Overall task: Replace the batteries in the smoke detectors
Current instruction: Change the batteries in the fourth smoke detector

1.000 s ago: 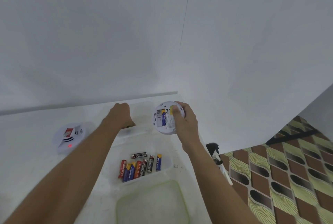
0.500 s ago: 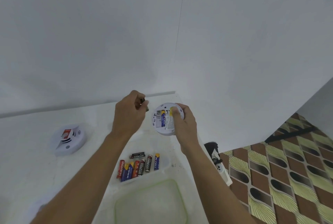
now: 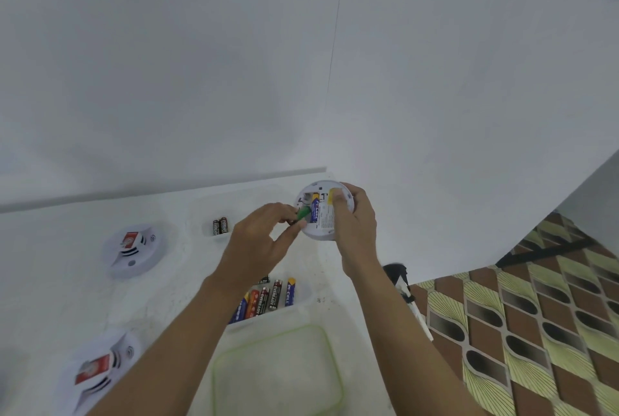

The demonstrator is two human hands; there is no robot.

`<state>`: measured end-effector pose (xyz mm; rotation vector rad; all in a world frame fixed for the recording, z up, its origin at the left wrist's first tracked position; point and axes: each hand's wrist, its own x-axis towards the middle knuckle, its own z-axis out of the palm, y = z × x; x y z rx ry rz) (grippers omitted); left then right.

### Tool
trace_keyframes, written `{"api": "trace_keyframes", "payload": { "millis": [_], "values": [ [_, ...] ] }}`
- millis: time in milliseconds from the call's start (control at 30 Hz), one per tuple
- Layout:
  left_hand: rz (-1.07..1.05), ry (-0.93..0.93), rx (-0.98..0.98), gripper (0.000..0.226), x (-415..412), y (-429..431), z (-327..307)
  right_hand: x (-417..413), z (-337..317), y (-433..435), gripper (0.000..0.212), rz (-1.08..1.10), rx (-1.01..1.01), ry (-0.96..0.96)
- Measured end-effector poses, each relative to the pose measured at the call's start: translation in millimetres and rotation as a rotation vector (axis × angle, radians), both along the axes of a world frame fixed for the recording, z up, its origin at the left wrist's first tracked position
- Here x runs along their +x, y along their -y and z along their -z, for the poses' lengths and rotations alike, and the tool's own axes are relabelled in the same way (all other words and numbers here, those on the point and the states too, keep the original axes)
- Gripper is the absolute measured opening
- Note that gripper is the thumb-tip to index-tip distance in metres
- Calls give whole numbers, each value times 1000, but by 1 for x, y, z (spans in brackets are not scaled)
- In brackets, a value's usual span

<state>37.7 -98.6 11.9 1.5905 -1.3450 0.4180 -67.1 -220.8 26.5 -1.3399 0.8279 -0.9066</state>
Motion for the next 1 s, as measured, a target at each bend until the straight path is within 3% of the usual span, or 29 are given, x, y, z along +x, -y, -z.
{"api": "trace_keyframes", "payload": {
  "millis": [167, 300, 367, 567, 733, 800, 1000],
  "values": [
    [96, 99, 132, 15, -6, -1, -3, -7, -5, 2, 12, -2, -58, -21],
    [111, -358, 188, 18, -14, -2, -19, -14, -3, 2, 13, -43, -75, -16],
    [93, -493, 235, 18, -16, -3, -19, -17, -2, 0, 14, -68, -79, -5],
    [63, -695, 228, 14, -25, -7, -13, -21, -1, -9, 17, -127, -30, 33],
    [212, -980, 130, 33, -41, -12, -16, -30, -5, -11, 18, -186, -36, 57],
    [184, -1008, 99, 33, -49, -14, -19, -34, -4, -14, 24, -203, -28, 55],
    [76, -1044, 71, 28, -72, -21, -11, -51, 3, -19, 17, -253, 14, 25]
  ]
}}
